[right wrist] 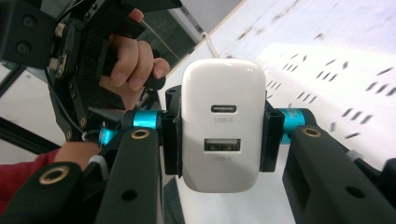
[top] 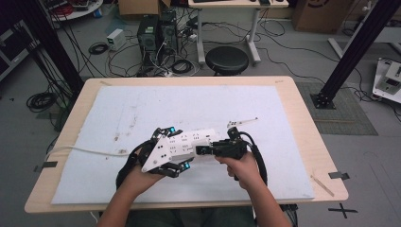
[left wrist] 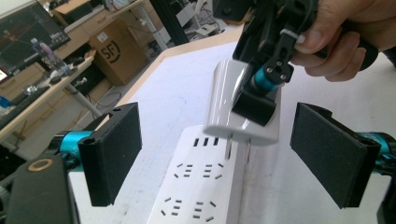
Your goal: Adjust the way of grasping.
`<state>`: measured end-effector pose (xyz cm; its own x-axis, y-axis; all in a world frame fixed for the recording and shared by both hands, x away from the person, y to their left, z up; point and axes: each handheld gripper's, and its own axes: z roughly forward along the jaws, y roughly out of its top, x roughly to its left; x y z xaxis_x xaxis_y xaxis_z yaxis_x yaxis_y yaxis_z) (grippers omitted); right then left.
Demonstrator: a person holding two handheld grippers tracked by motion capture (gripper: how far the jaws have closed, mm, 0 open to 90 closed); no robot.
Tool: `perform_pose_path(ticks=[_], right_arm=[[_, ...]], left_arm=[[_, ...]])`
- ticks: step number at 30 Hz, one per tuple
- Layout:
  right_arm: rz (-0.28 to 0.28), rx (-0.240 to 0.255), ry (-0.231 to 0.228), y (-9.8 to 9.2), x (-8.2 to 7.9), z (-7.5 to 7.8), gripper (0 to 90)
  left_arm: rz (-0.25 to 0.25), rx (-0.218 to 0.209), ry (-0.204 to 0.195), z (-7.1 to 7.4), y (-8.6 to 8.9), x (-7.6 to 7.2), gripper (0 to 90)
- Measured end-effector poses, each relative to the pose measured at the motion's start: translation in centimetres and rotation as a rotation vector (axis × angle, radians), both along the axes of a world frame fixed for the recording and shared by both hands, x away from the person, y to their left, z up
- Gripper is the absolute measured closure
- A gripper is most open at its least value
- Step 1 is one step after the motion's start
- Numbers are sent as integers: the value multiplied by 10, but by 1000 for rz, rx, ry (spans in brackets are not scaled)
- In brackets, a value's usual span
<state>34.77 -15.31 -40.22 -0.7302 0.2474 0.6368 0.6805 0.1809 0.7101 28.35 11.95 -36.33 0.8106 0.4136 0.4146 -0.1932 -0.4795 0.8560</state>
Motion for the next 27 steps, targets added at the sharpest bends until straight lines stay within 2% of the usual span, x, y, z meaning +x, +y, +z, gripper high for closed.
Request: perform_pose_path(ticks=[6,8,11,14,16,18,19,22,24,27], right_arm=[[-55,-21,-58,-12,0,10,629],[-82,-55,-90,-14,-1,14,629],[-92,-71,-117,-16,-1,20,629],[-110,-108,-155,-17,0,24,629],[-125,-129,-174,-17,0,26,629],[-137,-149,-190,-17,0,29,629],[-145,-165,-197,-17,-1,31,629],[-148,-202,-220,-17,-1,34,629],[-147,-226,-226,-17,0,35,629],[-138,-263,-247,-14,1,36,630]], left_arm=[[29,-42,64,7,8,7,166],[40,-54,88,10,13,9,166],[66,-61,118,12,22,12,165],[89,-67,143,14,32,15,165],[110,-85,180,15,39,18,166],[129,-86,203,16,47,21,165],[141,-102,221,16,50,23,165],[173,-93,267,17,62,29,166],[190,-95,283,17,70,33,166],[214,-91,282,18,81,35,165]])
